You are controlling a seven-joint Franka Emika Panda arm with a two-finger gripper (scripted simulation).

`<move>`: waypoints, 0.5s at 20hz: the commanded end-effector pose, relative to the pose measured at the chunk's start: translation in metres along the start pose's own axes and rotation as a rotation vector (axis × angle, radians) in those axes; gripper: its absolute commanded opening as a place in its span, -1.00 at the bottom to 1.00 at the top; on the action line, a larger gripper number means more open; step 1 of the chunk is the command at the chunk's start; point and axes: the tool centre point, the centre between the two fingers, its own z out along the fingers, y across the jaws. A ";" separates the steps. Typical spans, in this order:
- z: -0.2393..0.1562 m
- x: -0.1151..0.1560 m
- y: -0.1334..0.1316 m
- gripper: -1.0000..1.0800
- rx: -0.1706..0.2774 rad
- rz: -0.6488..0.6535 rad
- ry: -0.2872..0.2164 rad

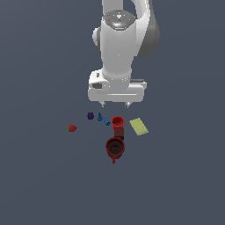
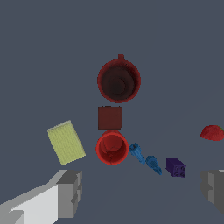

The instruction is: Pick up a designated object from a clutter of objects.

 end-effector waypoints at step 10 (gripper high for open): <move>0.085 -0.032 0.046 0.92 0.014 0.143 0.018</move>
